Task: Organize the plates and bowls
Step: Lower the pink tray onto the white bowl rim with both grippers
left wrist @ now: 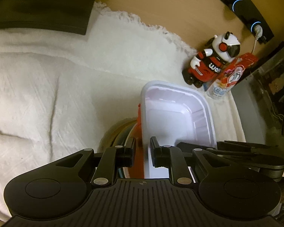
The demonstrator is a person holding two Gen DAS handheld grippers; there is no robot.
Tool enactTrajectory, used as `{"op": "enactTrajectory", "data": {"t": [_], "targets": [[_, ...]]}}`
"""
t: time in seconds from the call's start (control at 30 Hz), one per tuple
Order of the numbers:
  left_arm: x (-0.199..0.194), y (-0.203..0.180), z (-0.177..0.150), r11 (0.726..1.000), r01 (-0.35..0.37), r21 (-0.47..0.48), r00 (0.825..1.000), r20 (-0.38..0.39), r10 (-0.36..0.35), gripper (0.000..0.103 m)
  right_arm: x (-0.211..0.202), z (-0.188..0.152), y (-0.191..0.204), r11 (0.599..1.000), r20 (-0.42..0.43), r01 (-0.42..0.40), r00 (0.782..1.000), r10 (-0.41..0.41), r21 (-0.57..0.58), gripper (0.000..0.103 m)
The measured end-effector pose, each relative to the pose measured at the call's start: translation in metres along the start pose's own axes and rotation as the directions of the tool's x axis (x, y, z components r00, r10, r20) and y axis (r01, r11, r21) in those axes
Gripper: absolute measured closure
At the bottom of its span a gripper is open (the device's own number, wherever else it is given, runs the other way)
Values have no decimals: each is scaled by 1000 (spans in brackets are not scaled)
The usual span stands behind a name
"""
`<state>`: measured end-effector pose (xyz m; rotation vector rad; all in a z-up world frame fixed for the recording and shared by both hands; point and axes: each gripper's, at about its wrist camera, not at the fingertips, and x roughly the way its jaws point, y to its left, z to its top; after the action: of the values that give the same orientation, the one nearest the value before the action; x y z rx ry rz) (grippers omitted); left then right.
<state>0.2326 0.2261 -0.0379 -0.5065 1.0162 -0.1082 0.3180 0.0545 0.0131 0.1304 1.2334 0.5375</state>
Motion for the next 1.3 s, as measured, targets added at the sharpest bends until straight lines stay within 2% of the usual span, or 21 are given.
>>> {"op": "enactTrajectory", "data": {"t": [0.27, 0.47, 0.7, 1.03, 1.3], "targets": [[1, -9, 0, 999, 27, 29, 1000, -7, -26, 85, -1, -1, -5, 1000, -5, 14, 1000, -14, 20, 66], [6, -15, 0, 998, 52, 39, 998, -44, -50, 85, -9, 0, -12, 999, 14, 27, 1000, -28, 27, 66], [2, -6, 6, 999, 42, 15, 999, -16, -41, 85, -6, 0, -14, 999, 9, 18, 1000, -18, 35, 66], [-1, 0, 3, 999, 41, 8, 999, -35, -41, 85, -1, -2, -4, 1000, -15, 2, 1000, -2, 14, 66], [-10, -2, 4, 998, 59, 6, 998, -24, -59, 85, -8, 0, -8, 1000, -4, -9, 1000, 9, 13, 66]]}}
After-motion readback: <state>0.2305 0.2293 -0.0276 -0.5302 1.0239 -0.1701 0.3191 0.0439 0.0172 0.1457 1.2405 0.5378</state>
